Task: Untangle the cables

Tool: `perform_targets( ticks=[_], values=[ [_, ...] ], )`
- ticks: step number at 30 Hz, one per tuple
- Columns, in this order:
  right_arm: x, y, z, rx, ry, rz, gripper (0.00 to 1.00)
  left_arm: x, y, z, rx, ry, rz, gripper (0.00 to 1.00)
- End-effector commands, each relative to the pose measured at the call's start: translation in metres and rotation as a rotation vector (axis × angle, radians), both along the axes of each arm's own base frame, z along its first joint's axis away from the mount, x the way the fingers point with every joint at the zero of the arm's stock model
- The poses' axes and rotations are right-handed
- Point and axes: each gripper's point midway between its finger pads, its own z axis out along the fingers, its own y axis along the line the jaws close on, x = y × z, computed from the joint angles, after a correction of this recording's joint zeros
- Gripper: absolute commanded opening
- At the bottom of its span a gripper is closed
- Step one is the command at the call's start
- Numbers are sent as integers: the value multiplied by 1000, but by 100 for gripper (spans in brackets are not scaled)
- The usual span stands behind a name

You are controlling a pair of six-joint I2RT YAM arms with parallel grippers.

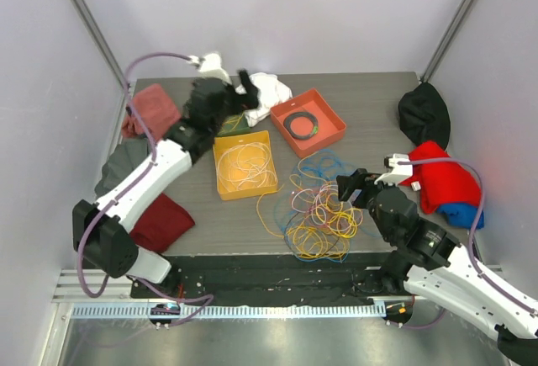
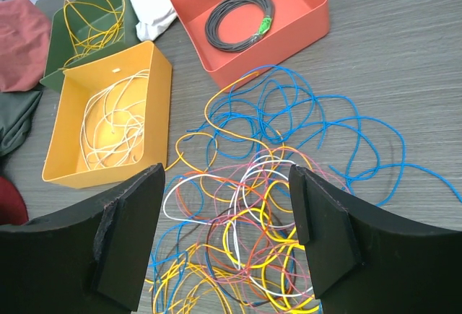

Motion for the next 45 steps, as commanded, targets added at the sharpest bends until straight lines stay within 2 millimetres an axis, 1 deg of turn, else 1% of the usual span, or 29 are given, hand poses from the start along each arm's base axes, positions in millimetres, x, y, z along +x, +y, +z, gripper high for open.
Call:
perform_targets(
  ticks=[1,2,3,4,5,6,7,8,9,10,11,12,14,15,16,17,18,19,20,22,23,26,30,36,37,40,41,43,45],
  values=[
    [4,9,0,54,-3,6,77,-63,-102,-62,12,113,-244,100],
    [3,11,-1,55,4,12,77,-76,-115,-75,9,145,-288,100],
    [3,10,-4,53,9,9,77,-92,-126,-96,15,195,-342,100],
    [2,9,-6,48,18,6,77,-111,-142,-105,13,220,-391,100],
    [2,9,-7,53,23,2,77,-123,-145,-114,26,243,-411,100],
    [1,8,-6,57,25,2,77,-136,-145,-131,53,278,-429,100],
    [-1,7,-8,52,31,3,77,-151,-151,-136,71,284,-446,100],
    [-1,6,-8,57,33,0,77,-160,-149,-134,66,284,-445,100],
    [-3,5,-8,66,34,0,77,-172,-141,-148,91,317,-440,100],
    [-4,5,-9,67,35,-1,77,-181,-140,-152,99,326,-439,100],
    [-4,4,-9,72,36,-4,77,-188,-136,-148,70,327,-427,100],
    [-5,3,-12,72,41,-7,77,-198,-129,-161,84,354,-419,99],
    [-6,1,-14,72,46,-10,77,-213,-120,-173,74,380,-403,97],
    [-7,1,-17,74,53,-11,76,-220,-118,-179,75,395,-401,93],
    [-7,2,-17,76,55,-9,76,-224,-115,-184,72,402,-394,91],
    [-7,2,-18,75,57,-8,76,-231,-108,-197,84,426,-385,90],
    [-7,3,-17,80,58,-6,76,-236,-107,-197,56,431,-375,87],
    [-8,4,-18,80,62,-4,76,-240,-105,-200,46,435,-368,86],
    [-7,4,-17,80,60,-5,76,-243,-99,-210,52,445,-353,85],
    [-7,5,-16,79,62,-2,76,-245,-97,-214,19,446,-340,83],
    [-7,5,-17,77,64,-1,76,-246,-91,-225,28,451,-322,81],
    [-6,7,-15,85,65,4,75,-248,-87,-240,2,458,-301,78],
    [-8,7,-15,97,66,4,75,-248,-82,-257,-19,466,-272,78],
    [-10,4,-16,102,69,-3,75,-243,-94,-274,-32,479,-295,76],
    [-10,3,-16,105,68,-3,75,-244,-93,-284,-13,498,-292,75],
    [-11,2,-15,103,68,-6,75,-243,-100,-292,-26,513,-308,70],
    [-11,1,-16,98,72,-8,75,-242,-101,-297,-15,520,-308,65],
    [-11,0,-16,96,69,-12,75,-240,-104,-297,-22,524,-311,60],
    [-11,-2,-16,91,70,-18,75,-239,-104,-300,-15,527,-311,51]
  ],
)
